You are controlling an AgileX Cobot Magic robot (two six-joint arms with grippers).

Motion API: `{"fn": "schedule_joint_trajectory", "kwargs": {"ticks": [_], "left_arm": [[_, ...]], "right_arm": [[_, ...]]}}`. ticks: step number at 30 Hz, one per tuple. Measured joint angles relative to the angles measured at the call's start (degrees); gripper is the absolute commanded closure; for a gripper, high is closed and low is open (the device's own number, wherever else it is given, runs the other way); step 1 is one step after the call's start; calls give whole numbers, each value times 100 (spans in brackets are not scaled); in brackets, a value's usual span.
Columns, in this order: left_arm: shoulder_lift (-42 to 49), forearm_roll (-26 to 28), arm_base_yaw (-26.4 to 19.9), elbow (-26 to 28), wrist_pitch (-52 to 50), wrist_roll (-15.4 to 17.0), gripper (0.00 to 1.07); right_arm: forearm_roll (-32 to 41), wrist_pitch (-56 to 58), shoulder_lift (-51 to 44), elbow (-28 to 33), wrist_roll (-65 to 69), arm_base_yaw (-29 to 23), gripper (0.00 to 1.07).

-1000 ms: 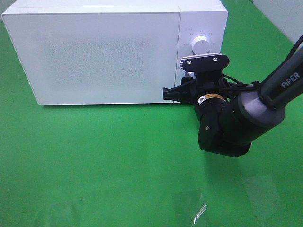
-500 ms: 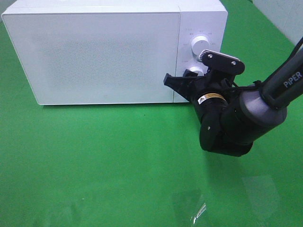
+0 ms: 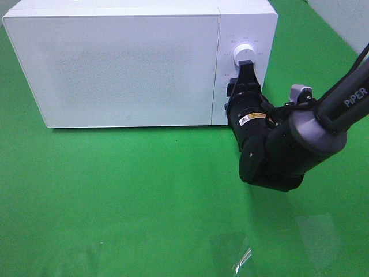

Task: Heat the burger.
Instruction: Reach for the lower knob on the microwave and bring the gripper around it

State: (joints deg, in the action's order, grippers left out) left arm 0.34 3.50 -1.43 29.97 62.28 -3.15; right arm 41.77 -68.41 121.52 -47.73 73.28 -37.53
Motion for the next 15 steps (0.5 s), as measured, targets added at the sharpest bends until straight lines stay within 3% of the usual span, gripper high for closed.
{"fn": "schedule_joint_trajectory", "kwargs": {"ticks": [15], "left_arm": [[0,0,0,0,0,0,8]], "right_arm": [[34,34,-6,-17,275,-6,103]]}}
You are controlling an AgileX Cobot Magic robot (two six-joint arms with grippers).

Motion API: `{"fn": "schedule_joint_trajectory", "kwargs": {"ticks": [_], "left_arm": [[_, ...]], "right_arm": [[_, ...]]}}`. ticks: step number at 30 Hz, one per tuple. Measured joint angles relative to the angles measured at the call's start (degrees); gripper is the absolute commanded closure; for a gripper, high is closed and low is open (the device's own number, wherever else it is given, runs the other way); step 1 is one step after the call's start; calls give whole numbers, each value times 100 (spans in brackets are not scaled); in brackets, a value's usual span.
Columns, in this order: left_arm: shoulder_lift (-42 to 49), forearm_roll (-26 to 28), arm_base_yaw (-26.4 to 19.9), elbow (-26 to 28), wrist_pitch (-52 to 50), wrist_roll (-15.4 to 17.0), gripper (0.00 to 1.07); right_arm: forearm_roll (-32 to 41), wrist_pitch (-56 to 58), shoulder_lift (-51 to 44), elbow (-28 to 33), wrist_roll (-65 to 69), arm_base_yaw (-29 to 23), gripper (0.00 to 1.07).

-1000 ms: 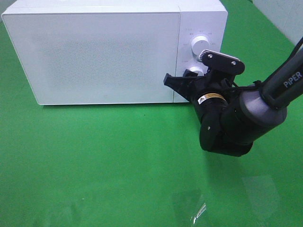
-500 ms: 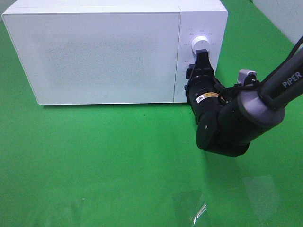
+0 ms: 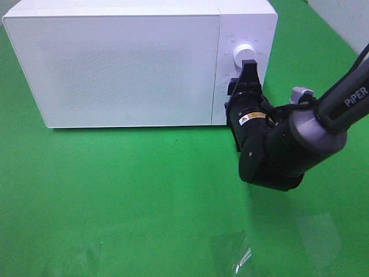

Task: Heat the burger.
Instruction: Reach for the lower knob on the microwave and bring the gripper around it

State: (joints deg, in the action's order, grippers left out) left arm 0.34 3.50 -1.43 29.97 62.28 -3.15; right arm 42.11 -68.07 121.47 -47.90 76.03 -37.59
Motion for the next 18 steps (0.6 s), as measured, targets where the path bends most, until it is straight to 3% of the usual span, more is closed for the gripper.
{"fn": "schedule_joint_trajectory", "kwargs": {"ticks": [7,18], "left_arm": [[0,0,0,0,0,0,8],[0,0,0,0,0,0,8]], "right_arm": [[0,0,0,0,-23,0,102],[23,0,0,0,-109,0,88]]}}
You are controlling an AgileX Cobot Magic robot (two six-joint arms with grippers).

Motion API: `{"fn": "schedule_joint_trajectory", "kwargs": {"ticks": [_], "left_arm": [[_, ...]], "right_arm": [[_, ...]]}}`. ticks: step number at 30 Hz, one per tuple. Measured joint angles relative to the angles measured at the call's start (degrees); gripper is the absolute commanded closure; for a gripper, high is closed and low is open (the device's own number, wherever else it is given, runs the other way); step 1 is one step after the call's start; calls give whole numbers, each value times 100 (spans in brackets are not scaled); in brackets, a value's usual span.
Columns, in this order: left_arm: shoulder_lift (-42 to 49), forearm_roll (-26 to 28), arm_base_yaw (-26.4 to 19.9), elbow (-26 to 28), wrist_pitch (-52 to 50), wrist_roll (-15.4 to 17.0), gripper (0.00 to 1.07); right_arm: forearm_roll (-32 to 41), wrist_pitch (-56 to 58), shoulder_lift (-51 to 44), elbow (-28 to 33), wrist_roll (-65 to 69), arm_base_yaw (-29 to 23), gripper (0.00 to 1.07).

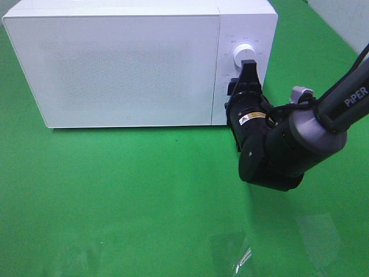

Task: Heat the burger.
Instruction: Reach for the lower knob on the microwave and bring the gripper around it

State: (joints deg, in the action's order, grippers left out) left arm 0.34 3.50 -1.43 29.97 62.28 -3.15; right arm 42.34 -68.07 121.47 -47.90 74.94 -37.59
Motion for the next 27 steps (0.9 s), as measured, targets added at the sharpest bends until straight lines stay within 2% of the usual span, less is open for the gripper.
{"fn": "schedule_joint_trajectory", "kwargs": {"ticks": [1,2,3,4,5,6,7,8,9,10,11,14,19,27], "left_arm": [[0,0,0,0,0,0,8],[0,0,0,0,0,0,8],[0,0,0,0,0,0,8],[0,0,0,0,0,0,8],[0,0,0,0,0,0,8],[0,0,0,0,0,0,8],[0,0,0,0,0,0,8],[0,0,0,0,0,0,8],[0,0,0,0,0,0,8],[0,0,0,0,0,0,8],[0,0,0,0,0,0,8],[0,0,0,0,0,0,8],[0,0,0,0,0,0,8],[0,0,0,0,0,0,8]], "right_arm": [[0,0,0,0,-63,0,85],[0,0,0,0,-86,0,76],[0,0,0,0,-86,0,76],[17,0,0,0,-126,0,65],[17,0,0,0,-126,0,65],[29,11,0,-6,-206,-6,51],[29,11,0,-6,-206,-6,51],[183,17,-11,-6,-258,-6,41],[286,23,-11,0,-258,-6,36],[286,23,-11,0,-258,-6,36],[413,40,-11,11,-281,-6,30],[481,40,-11,34,-378,-6,27],[521,40,-11,34,-458,-6,33],[401,-11,-11,34,-573,-63,34]]}}
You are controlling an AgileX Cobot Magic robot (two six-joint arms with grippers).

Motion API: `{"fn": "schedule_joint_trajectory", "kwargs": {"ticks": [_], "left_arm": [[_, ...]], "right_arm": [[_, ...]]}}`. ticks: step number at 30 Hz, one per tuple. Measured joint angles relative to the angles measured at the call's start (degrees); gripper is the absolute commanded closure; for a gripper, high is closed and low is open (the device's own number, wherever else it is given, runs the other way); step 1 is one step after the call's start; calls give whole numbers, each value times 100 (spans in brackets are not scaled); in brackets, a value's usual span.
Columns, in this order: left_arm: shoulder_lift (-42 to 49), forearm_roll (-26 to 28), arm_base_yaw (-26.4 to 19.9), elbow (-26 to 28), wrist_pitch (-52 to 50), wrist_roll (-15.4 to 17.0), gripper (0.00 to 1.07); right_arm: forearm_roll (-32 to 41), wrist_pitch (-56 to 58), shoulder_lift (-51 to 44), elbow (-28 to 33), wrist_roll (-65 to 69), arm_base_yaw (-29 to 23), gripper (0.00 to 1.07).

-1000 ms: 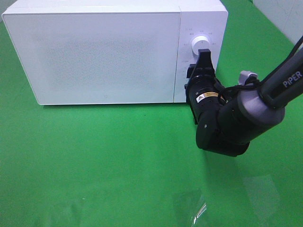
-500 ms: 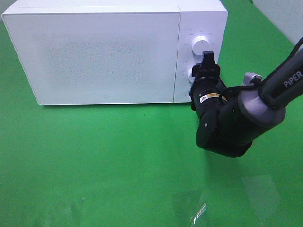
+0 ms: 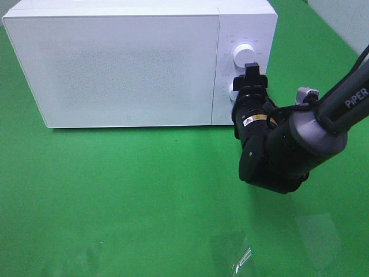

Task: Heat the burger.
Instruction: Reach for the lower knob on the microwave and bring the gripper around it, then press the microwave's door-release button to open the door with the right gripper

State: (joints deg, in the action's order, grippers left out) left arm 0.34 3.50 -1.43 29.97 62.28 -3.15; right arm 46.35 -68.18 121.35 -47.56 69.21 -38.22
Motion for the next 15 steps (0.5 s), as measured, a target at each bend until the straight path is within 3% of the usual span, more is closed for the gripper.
{"fn": "schedule_joint_trajectory", "kwargs": {"ticks": [11,15], "left_arm": [[0,0,0,0,0,0,8],[0,0,0,0,0,0,8]], "right_arm": [[-315,11,-516,424,-258,-69,34],[-590,-92,-1112,905,-699,-69,34]]}}
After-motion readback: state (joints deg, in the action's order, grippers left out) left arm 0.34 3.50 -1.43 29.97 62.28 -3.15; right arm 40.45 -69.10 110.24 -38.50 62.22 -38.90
